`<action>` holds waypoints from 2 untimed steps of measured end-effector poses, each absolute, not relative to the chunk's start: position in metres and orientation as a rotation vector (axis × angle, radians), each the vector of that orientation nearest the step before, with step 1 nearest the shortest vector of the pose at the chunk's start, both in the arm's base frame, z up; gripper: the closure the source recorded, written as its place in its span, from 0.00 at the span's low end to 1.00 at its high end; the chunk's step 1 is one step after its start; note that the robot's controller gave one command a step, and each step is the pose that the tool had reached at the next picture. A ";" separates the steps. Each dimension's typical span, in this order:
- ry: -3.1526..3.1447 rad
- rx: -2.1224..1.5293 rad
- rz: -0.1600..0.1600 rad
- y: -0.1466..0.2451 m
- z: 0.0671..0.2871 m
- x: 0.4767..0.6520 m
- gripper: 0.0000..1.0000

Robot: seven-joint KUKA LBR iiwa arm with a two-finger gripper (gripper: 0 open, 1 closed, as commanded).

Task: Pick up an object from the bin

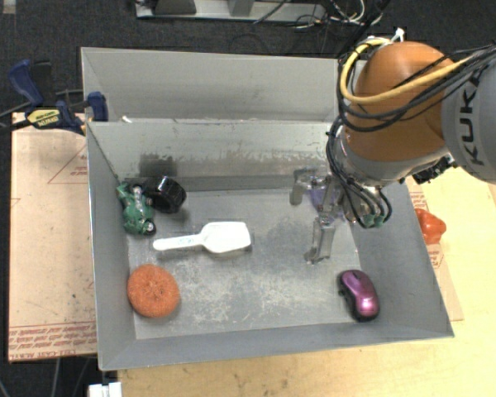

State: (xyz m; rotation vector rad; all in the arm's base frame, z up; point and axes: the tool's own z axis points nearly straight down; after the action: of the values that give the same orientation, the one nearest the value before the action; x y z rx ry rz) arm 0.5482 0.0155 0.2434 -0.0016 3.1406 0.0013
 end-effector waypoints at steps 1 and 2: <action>3.136 -0.054 0.001 0.040 0.197 0.541 0.00; 3.142 -0.079 0.001 0.048 0.182 0.539 0.00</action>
Offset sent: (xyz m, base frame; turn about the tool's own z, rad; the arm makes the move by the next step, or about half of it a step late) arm 0.0242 0.0697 -0.1028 -0.2837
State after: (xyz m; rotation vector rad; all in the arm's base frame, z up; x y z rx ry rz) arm 0.5395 0.0479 0.1825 -0.0786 3.1424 0.0012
